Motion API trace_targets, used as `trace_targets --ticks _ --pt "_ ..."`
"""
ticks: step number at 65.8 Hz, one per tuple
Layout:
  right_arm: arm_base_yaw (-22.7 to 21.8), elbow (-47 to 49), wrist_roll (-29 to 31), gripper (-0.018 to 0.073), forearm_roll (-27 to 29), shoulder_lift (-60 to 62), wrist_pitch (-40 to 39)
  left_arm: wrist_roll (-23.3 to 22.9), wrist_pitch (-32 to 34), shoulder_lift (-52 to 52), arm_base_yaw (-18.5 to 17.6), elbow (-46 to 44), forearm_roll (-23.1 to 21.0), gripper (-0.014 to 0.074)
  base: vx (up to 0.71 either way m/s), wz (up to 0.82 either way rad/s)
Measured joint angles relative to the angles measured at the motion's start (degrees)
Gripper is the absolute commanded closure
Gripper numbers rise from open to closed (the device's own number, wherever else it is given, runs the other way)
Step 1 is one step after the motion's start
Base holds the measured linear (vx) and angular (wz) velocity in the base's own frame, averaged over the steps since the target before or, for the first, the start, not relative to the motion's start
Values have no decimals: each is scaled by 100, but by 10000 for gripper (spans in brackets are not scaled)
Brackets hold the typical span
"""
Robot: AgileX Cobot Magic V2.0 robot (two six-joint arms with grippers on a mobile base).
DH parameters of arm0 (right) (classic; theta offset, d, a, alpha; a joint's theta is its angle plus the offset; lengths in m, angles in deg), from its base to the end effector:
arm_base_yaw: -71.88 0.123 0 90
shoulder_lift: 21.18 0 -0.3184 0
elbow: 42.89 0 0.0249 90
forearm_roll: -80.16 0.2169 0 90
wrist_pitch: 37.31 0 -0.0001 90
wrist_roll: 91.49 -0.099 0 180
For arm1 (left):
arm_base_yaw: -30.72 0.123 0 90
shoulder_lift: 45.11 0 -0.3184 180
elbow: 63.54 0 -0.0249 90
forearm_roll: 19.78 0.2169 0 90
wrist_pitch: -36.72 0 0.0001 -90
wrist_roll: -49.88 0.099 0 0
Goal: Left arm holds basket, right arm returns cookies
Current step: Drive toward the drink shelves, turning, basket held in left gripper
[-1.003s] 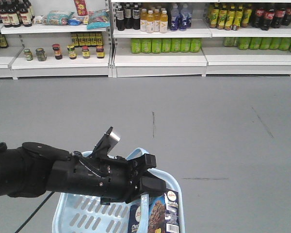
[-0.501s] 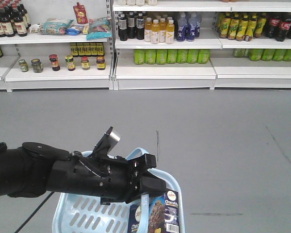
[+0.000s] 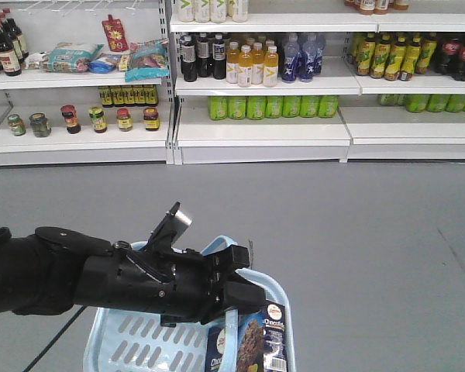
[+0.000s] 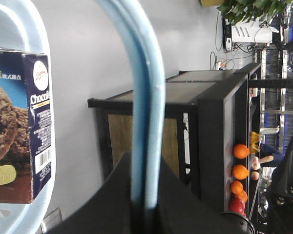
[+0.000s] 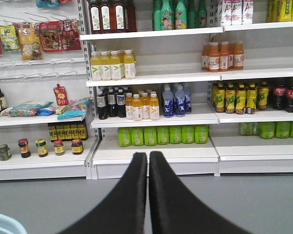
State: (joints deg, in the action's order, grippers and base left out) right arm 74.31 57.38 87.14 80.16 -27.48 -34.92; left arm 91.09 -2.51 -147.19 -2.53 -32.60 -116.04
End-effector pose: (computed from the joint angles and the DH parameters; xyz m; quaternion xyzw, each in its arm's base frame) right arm -0.0029 -0.0001 0.2004 -0.0065 0.6973 0.0238 0.7164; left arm 0.2191 -0.2182 0.2573 -0.0300 0.8591 -0.5045 0.0803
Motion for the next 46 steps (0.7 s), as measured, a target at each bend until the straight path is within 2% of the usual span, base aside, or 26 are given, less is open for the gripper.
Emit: trace_targets --ticks 46 --pt "0 0 0 568 0 0 0 0 37 0 0 -4 0 603 39 -2"
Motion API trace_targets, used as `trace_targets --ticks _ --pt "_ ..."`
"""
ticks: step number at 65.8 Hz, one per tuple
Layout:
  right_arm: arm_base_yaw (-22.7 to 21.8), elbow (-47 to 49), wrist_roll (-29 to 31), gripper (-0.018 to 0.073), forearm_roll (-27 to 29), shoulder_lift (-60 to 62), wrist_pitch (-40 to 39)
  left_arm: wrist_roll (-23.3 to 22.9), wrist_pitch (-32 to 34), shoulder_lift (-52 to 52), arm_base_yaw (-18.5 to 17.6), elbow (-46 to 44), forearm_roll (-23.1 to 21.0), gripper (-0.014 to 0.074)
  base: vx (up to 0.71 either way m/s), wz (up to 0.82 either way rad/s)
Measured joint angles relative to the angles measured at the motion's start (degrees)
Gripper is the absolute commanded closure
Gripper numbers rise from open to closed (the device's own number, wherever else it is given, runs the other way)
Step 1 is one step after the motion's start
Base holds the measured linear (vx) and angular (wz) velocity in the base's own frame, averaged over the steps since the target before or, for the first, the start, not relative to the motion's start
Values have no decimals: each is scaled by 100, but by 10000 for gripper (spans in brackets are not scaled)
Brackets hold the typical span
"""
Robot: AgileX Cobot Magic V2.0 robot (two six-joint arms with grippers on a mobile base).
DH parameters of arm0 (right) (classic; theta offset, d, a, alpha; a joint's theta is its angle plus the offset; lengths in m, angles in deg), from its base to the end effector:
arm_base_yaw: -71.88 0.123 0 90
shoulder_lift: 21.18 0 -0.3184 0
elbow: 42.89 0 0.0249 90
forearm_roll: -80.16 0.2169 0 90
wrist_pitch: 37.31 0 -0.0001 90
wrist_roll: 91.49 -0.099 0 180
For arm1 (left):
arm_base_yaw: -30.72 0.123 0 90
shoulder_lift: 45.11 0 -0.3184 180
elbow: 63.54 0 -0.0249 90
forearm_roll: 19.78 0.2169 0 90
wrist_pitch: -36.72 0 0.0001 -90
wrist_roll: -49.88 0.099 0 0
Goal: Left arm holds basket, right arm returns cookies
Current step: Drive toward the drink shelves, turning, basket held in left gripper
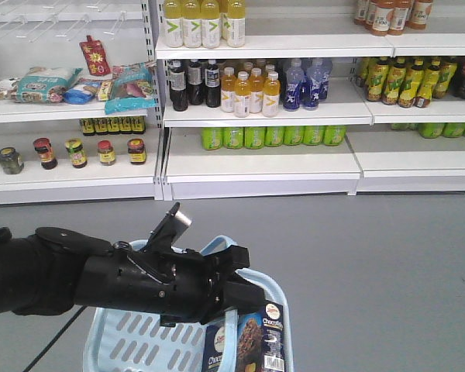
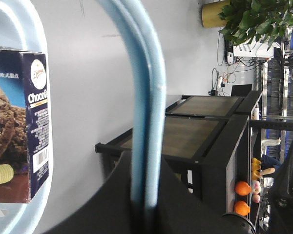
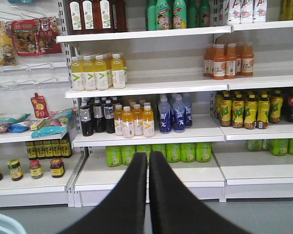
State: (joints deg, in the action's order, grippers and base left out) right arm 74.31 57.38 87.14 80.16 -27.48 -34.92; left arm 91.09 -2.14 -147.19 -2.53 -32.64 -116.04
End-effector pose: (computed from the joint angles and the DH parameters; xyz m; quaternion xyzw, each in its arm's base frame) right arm -0.0029 -0.0001 0.2004 -0.0065 0.6973 0.0238 0.7164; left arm 0.2197 -0.2180 0.2571 -0.0313 0.8599 -0.5028 0.0826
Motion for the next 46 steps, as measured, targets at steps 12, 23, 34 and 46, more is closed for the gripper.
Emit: trace_targets --ticks 12,23,34,46 --pt "0 0 0 568 0 0 0 0 0 0 0 0 0 603 38 -8" --pt "0 0 0 568 0 0 0 0 0 0 0 0 0 603 35 -15" --pt "0 0 0 568 0 0 0 0 0 0 0 0 0 603 34 -25" --pt "0 0 0 568 0 0 0 0 0 0 0 0 0 603 32 -39"
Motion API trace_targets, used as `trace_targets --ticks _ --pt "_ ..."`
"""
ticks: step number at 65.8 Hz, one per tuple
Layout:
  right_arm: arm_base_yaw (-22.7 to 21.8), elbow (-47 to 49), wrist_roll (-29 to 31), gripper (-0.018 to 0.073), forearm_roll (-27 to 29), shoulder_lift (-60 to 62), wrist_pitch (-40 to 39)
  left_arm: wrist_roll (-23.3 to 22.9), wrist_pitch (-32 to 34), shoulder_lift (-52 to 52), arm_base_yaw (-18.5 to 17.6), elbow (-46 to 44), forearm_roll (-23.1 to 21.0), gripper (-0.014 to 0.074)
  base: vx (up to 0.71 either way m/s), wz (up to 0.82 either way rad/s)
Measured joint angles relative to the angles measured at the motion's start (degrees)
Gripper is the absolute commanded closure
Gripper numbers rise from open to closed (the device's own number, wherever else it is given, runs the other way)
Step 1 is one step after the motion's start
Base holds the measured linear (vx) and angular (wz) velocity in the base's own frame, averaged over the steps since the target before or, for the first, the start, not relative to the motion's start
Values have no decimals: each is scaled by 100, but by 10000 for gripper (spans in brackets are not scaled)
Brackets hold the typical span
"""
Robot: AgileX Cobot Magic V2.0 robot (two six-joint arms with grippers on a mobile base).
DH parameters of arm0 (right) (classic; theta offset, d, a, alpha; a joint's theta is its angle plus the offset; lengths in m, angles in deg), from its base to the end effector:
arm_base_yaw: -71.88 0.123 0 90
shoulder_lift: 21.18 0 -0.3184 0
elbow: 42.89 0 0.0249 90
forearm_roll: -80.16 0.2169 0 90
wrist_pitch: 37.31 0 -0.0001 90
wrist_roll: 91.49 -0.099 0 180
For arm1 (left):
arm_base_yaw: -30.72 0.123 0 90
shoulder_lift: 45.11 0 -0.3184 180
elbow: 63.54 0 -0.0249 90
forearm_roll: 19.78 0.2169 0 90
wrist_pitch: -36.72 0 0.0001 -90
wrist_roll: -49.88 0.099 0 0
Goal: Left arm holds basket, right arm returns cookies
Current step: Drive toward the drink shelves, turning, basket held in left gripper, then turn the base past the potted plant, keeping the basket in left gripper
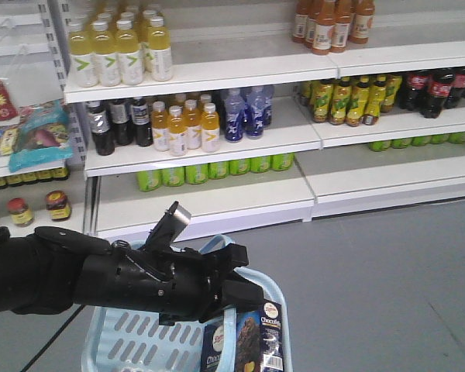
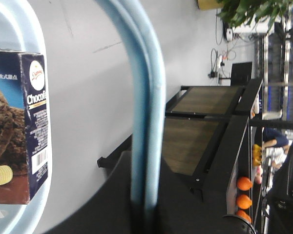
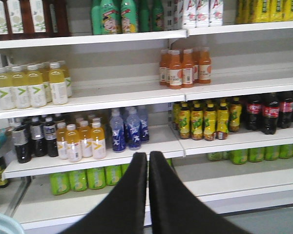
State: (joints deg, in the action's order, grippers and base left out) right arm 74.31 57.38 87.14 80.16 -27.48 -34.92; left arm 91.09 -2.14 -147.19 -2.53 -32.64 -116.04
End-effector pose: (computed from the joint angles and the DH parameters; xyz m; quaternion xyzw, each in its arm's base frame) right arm -0.0029 -0.0001 0.2004 -0.0065 0.6973 0.0238 0.7164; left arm 0.2197 -0.2180 0.2571 -0.0313 0.8599 -0.5028 0.0826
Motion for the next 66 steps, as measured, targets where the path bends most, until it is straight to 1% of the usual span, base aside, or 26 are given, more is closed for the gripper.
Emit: trace_targets --ticks 19,66 --pt "0 0 0 568 0 0 0 0 6 0 0 0 0 603 28 -57" --pt "0 0 0 568 0 0 0 0 20 0 0 0 0 603 23 -69"
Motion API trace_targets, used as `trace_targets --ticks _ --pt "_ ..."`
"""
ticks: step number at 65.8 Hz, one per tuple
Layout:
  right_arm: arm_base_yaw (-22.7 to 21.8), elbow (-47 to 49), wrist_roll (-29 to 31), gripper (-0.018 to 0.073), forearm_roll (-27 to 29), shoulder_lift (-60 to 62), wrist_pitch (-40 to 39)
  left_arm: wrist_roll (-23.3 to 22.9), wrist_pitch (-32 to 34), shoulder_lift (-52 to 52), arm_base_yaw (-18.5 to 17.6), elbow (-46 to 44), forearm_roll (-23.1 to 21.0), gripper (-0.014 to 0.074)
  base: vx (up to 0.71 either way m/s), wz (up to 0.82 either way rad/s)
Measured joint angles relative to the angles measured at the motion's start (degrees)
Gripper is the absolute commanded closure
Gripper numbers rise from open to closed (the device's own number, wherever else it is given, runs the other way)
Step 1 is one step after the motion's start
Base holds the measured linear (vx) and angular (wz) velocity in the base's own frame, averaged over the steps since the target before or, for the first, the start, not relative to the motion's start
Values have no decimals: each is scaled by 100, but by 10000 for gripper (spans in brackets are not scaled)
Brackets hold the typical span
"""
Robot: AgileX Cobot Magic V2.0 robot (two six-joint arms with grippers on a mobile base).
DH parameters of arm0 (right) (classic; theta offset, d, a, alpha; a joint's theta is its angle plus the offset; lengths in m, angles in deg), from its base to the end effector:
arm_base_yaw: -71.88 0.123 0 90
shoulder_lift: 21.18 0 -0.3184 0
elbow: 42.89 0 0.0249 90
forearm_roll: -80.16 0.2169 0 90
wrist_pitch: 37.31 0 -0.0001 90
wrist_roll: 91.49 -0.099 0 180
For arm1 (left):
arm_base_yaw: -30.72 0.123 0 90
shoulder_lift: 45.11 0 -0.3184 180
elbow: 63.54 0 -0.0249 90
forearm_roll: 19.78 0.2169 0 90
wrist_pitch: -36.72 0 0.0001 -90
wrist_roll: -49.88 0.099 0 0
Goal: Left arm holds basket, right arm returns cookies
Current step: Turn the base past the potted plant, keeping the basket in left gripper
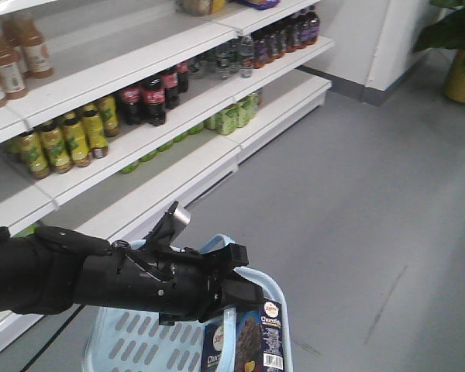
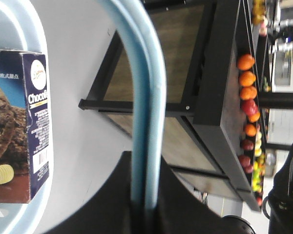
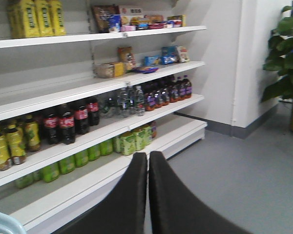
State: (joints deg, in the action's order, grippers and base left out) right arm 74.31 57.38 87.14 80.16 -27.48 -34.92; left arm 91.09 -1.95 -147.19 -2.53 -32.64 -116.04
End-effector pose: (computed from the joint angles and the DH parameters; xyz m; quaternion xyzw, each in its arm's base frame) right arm -0.0029 -0.0001 0.2004 -0.0065 0.6973 0.0238 0.7164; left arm 0.2200 -0.2178 0.2570 -0.0320 0.8603 -0.5018 0.0836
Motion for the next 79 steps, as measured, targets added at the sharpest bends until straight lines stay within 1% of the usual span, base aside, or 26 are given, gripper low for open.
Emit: trace_targets --ticks 41,79 --pt "0 0 0 568 0 0 0 0 0 0 0 0 0 603 17 -63" --pt "0 0 0 568 0 0 0 0 0 0 0 0 0 603 10 -38"
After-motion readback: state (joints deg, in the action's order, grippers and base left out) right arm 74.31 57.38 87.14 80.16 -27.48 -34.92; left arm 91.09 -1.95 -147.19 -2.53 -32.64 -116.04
